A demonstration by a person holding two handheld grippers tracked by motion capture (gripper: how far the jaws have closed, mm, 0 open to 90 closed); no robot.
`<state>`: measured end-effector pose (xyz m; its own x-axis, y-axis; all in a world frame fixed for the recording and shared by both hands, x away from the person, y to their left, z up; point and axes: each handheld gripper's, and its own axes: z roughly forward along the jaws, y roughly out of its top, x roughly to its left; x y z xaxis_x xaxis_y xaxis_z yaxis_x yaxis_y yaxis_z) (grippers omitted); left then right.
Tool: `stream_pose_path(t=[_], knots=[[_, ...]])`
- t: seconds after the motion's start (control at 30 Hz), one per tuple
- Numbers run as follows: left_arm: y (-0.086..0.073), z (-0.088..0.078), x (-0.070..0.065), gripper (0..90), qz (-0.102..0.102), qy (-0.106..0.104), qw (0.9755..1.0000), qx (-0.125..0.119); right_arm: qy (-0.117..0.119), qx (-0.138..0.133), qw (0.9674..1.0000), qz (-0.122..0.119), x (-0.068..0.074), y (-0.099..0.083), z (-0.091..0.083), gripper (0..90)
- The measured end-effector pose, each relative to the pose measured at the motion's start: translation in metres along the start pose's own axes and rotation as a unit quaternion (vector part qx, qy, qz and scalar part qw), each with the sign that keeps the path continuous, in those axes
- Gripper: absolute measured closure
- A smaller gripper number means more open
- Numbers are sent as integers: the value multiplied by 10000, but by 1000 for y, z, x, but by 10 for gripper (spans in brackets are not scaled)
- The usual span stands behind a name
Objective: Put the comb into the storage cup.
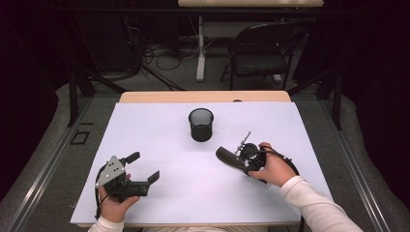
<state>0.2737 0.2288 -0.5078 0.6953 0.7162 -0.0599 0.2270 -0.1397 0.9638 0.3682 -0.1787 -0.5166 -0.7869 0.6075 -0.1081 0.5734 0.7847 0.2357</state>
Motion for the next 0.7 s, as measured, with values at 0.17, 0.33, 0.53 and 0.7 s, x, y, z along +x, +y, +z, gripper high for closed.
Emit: stream_pose_path(t=[0.17, 0.33, 0.53, 0.7], knots=[[0, 0, 0, 19, -4, 5, 10000, 2, 49, 94, 9999, -50, 1, 0, 2, 662], [0, 0, 0, 19, -2, 8, 10000, 5, 50, 156, 9998, -95, 3, 1, 4, 681], [0, 0, 0, 19, -6, 11, 10000, 11, 29, 227, 9996, -147, 3, 1, 6, 694], [0, 0, 0, 19, -14, 9, 10000, 14, 33, 311, 9994, -141, 2, 1, 8, 705]])
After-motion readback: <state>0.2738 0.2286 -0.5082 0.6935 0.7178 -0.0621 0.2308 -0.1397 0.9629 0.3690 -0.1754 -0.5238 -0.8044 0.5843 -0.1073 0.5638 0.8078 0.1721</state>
